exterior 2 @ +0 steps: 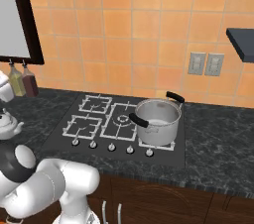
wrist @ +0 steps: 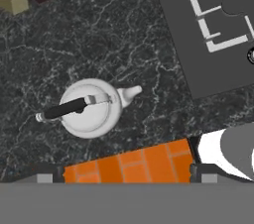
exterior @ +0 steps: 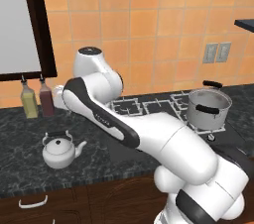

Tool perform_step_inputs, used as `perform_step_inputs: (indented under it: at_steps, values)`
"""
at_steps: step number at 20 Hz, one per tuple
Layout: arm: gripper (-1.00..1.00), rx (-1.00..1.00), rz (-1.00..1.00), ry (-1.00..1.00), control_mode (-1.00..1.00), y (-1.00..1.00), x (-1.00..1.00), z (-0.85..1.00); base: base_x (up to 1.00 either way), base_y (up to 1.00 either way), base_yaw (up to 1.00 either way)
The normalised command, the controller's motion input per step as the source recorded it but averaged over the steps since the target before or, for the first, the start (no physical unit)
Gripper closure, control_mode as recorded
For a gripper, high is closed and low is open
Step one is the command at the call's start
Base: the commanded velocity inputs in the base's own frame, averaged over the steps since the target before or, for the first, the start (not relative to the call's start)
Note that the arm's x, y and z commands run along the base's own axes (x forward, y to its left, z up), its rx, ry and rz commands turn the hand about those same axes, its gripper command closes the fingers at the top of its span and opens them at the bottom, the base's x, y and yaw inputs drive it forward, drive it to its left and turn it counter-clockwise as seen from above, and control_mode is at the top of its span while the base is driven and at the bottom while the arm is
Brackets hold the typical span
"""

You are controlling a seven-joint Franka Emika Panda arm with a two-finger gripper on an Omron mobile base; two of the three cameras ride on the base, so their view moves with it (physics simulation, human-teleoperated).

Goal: Pick the kettle from the counter and place it on a stove burner. Then turn the burner on.

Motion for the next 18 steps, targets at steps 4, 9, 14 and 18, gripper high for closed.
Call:
perform_step_inputs:
  at_steps: [4, 9, 14, 18]
  values:
    - [-1.00, 0.02, -0.06, 0.00, -1.00, 0.31, 0.38, -0.37, 0.00, 0.00, 0.00]
    - [-1.00, 0.00, -0.13, 0.00, -1.00, 0.26, 0.36, -0.02, 0.00, 0.00, 0.00]
    - [-1.00, 0.00, -0.21, 0.11, -1.00, 0.06, 0.22, 0.00, 0.00, 0.00, 0.00]
    - [-1.00, 0.00, -0.22, 0.15, -1.00, 0.00, 0.14, -0.15, 0.00, 0.00, 0.00]
